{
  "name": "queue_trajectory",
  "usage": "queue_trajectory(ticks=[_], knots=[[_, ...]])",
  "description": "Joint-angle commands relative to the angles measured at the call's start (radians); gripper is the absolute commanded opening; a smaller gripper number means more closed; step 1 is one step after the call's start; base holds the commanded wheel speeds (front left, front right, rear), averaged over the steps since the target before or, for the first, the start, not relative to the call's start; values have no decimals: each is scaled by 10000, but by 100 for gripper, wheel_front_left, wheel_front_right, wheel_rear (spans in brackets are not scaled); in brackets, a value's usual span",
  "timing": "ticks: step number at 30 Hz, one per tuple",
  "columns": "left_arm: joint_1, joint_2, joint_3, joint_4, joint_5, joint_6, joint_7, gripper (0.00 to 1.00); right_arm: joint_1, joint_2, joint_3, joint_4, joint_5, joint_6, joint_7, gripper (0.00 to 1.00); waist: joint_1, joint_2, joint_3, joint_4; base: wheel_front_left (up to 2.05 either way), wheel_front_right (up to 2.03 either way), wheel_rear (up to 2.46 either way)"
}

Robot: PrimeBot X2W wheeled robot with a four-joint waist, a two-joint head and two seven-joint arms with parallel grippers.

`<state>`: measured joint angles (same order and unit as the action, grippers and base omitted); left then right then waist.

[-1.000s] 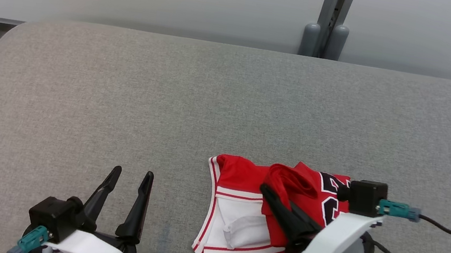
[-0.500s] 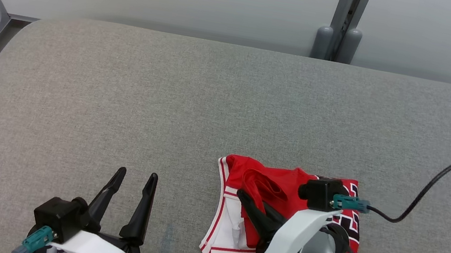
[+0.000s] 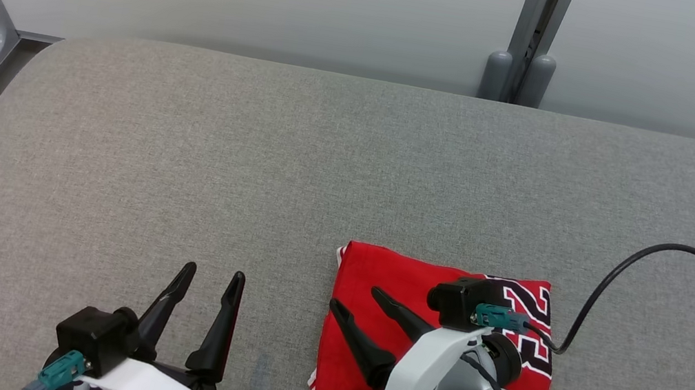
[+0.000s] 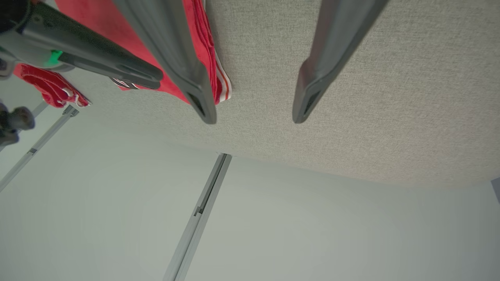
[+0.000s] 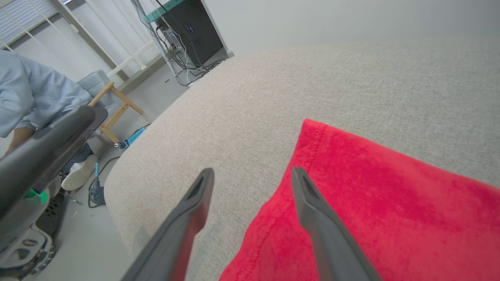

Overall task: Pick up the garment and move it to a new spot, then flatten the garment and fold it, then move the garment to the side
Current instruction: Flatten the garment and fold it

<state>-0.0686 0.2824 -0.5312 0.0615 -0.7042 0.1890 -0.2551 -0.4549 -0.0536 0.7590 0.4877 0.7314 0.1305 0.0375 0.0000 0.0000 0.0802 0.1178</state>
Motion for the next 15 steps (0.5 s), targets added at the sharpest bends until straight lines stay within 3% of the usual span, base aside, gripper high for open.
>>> queue_trajectory(ticks=[1, 8, 15], knots=[[-65, 69, -11, 0, 14, -23, 27, 100, -152, -18, 104, 179, -109, 6, -253, 100, 0, 0, -19, 3, 0, 0, 0], [1, 102, -28, -17, -13, 43, 23, 100, -373, -61, -57, 545, -504, 6, -1136, 100, 0, 0, -51, -18, 0, 0, 0], [-10, 88, -117, -4, 62, 92, 49, 100, -328, -309, -1475, 997, -1773, 6, -2617, 100, 0, 0, -109, -159, 0, 0, 0]])
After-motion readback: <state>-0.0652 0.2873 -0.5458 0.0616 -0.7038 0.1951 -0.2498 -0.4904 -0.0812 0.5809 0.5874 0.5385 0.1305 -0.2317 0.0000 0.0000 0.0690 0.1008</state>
